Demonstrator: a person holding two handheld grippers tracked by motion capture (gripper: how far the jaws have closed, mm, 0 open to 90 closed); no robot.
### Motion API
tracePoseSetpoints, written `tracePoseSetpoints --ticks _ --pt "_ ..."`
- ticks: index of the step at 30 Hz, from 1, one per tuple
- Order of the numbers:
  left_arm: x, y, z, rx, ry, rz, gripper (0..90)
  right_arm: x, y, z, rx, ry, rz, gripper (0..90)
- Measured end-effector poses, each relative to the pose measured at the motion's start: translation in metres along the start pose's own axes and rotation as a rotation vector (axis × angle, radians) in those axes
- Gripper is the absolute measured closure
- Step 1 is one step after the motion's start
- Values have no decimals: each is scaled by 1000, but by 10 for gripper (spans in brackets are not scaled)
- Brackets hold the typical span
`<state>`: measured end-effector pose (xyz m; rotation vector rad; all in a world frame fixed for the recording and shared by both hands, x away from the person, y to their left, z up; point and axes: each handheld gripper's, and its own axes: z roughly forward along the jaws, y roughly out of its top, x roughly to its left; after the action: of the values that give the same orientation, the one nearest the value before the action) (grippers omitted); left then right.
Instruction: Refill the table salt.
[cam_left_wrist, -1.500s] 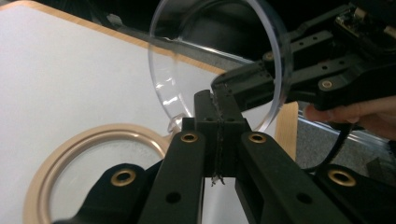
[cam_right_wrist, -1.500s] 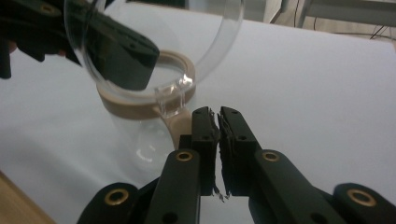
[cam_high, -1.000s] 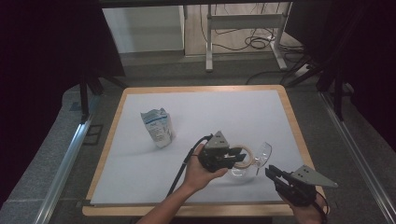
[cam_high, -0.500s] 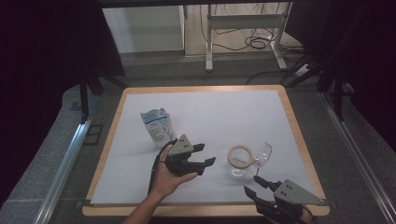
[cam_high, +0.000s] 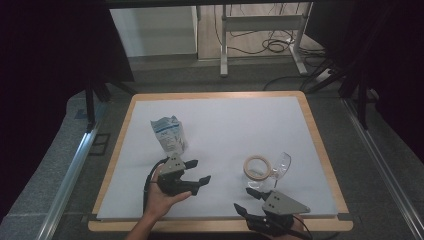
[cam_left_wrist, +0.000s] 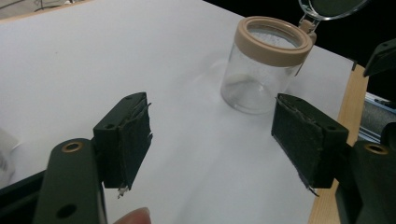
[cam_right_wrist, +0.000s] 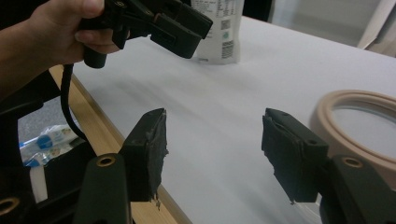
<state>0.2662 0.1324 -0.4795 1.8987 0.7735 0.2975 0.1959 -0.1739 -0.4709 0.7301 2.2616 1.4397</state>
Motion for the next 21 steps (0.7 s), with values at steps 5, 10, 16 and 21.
tracePoseSetpoints --ticks 5,10,16,21 --pt "5 -4 -5 -2 14 -9 285 -4 1 16 17 5 8 412" --pt "12 -11 -12 4 30 -20 285 -7 1 29 15 5 26 413" --pt "21 -20 -24 4 59 -38 285 -6 3 42 15 10 30 413" --pt "35 -30 -39 -3 103 -59 287 -3 3 54 25 22 25 403"
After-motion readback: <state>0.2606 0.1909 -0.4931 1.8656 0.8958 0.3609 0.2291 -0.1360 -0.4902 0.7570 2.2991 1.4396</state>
